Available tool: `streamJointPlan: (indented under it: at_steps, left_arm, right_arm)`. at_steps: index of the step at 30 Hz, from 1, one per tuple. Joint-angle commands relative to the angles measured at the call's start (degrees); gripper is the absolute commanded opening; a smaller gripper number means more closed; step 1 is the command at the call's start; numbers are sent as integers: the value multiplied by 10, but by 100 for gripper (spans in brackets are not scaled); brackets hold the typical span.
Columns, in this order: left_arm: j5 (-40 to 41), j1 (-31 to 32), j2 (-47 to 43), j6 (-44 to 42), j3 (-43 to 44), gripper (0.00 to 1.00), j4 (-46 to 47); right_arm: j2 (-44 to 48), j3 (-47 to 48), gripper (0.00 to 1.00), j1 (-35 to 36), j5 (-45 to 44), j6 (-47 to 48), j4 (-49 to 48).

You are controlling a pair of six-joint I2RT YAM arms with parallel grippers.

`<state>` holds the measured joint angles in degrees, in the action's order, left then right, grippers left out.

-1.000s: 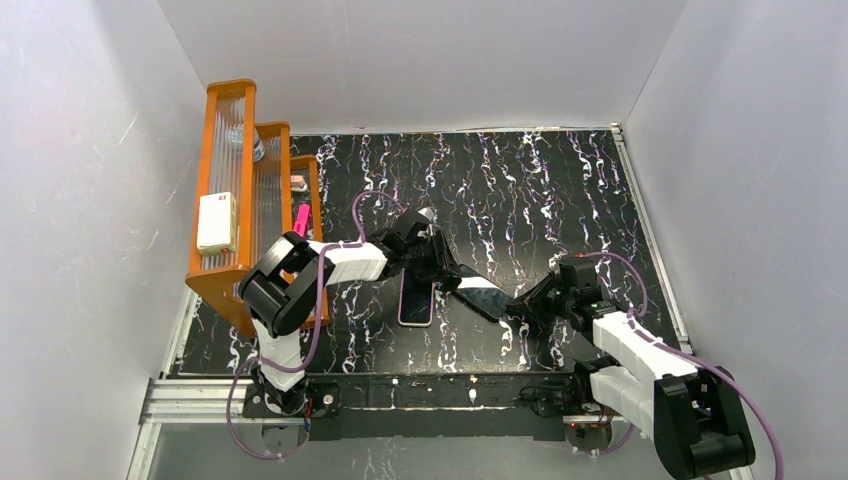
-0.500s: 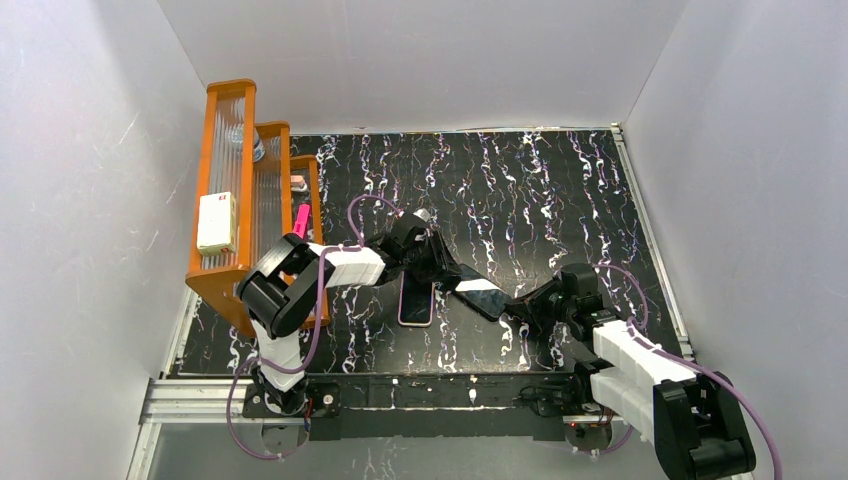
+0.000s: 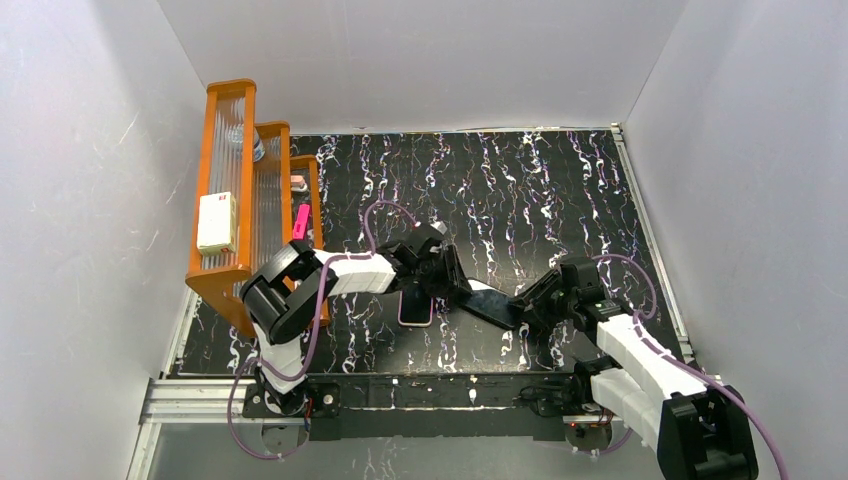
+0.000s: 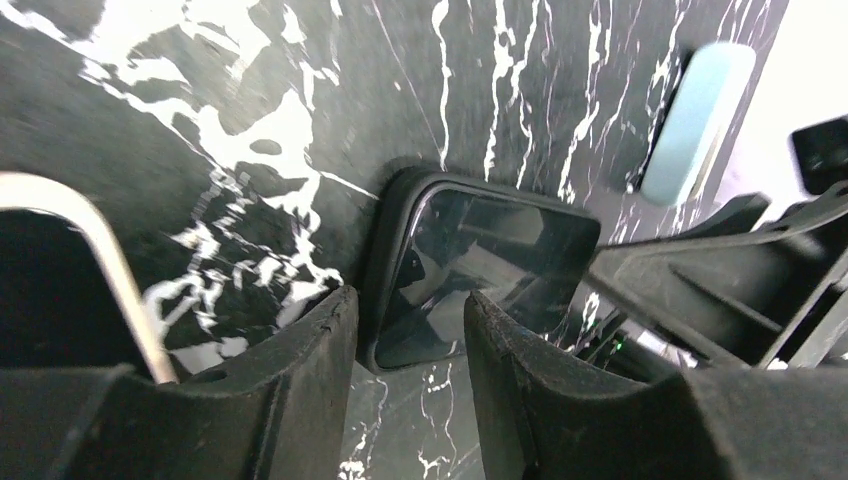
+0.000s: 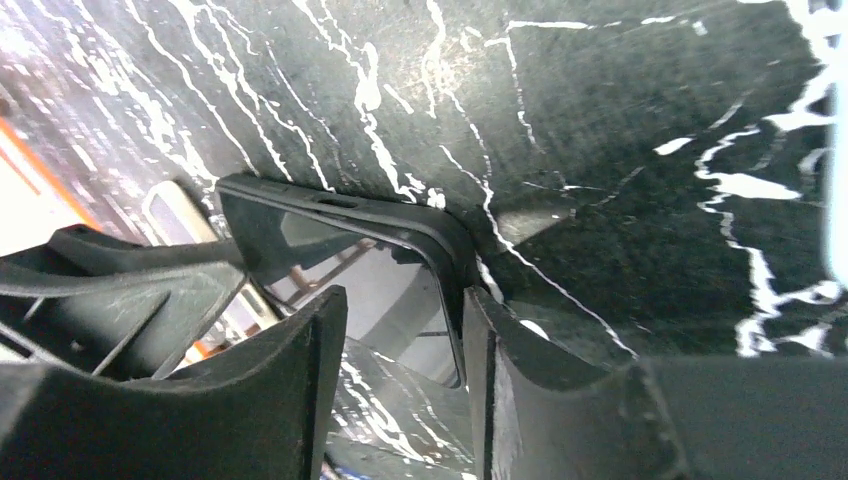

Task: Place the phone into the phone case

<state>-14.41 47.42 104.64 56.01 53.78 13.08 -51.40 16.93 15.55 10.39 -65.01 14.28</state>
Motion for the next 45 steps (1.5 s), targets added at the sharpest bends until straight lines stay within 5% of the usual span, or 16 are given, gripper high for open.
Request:
streamJointPlan:
  at_steps: [1, 12, 24, 38, 45]
  left_arm:
    - [-79, 52, 16, -12, 19, 41, -96]
    - [-28, 17, -3, -68, 89, 47, -186]
    - [-51, 25, -56, -45, 30, 43, -164]
    - [-77, 61, -3, -8, 7, 28, -54]
    - [-22, 54, 30, -62, 63, 27, -126]
  right_arm:
    - [16, 65, 56, 12, -20, 50, 66]
    - [-38, 147, 85, 12, -77, 178, 111]
    - [-124, 188, 87, -12, -70, 247, 75]
    - [-232, 198, 91, -46, 102, 336, 6]
    - [-216, 174, 90, -46, 168, 330, 21]
